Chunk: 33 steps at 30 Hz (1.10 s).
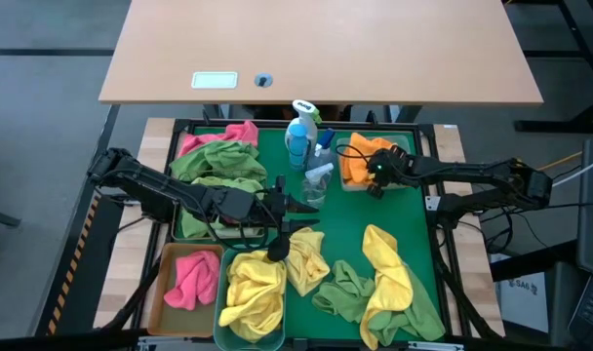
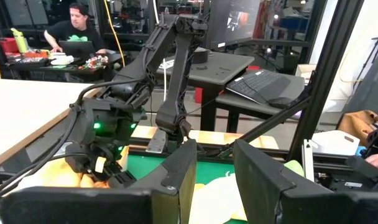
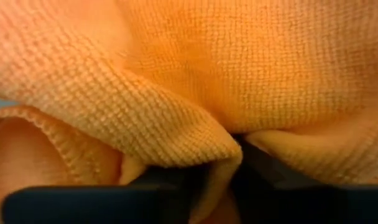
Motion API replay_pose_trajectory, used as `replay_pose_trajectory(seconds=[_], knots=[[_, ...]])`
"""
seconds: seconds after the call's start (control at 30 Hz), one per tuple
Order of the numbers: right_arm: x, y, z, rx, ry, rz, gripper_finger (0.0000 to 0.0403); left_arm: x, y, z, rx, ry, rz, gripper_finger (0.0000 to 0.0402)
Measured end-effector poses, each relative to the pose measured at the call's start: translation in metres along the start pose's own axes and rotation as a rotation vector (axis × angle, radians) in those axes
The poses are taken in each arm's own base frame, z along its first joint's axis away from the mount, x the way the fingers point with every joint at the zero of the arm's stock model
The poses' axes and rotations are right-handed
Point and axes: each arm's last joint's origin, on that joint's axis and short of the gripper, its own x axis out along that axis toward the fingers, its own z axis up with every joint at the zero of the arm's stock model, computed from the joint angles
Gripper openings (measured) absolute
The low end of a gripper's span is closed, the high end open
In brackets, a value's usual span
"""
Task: Sort microfiber towel by color & place in baskets
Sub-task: Put the orange towel into the white bin, then put the yellow towel into the blue bin
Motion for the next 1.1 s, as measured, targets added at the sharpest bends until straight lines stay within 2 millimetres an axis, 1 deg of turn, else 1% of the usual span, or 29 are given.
replay_pose_trajectory(seconds=[0.13,0.3,0.67,0.93,1.1], knots=[[-0.006,-0.002,0.005,-0.013,0.036,0.007,0.0143,0.000,0.000,0.000,0.000,0.000,0.000,0.0102],[-0.024,-0.009,0.016,-0.039,0.115,0.014,0.0168,0.000,0.000,0.000,0.000,0.000,0.000,0.0102],[-0.060,-0.022,0.037,-0.070,0.210,0.019,0.0170,0.000,0.000,0.000,0.001,0.003,0.000,0.0102],[-0.095,-0.034,0.054,-0.076,0.231,0.023,0.0170,0.000,0.000,0.000,0.001,0.004,0.000,0.0102],[-0.117,-0.041,0.064,-0.015,0.233,0.070,0.0170,0.000,0.000,0.000,0.002,0.004,0.000,0.0102]])
